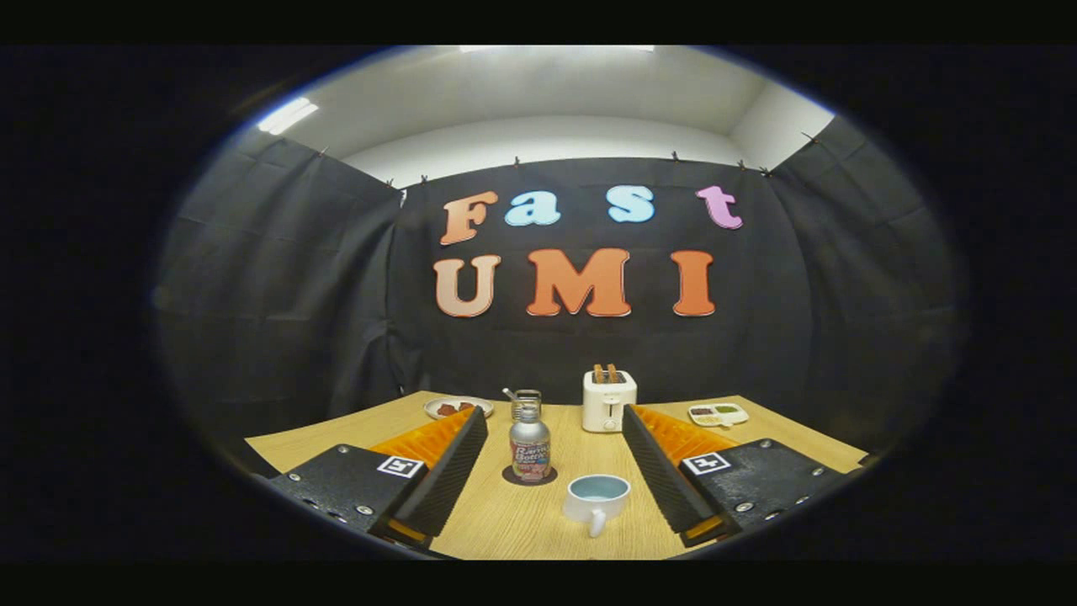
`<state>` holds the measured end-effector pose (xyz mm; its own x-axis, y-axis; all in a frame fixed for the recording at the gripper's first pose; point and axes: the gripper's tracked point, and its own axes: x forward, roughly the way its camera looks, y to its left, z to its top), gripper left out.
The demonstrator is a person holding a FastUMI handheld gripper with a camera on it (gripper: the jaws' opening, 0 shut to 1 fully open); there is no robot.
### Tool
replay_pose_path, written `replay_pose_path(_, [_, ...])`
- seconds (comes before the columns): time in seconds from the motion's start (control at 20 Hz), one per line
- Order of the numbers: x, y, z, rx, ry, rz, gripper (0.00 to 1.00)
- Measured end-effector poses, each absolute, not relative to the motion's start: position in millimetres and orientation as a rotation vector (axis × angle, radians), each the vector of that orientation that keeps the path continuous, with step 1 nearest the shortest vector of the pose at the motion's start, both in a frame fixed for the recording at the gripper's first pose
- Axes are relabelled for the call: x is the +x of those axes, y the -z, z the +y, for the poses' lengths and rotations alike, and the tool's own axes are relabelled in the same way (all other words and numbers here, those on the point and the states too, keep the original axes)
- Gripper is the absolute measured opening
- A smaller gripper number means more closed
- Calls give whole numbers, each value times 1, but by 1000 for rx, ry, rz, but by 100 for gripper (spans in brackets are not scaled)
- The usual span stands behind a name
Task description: Take the bottle from table, then pour the juice into the cup, finally place the bottle on the coaster
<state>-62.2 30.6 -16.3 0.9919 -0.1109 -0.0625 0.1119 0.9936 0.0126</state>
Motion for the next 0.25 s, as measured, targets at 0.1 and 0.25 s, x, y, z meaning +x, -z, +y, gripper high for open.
replay_pose_path(0.1, [-68,15,34,11,103,57,96])
replay_pose_path(0.25, [-76,18,36,23,112,71,96])
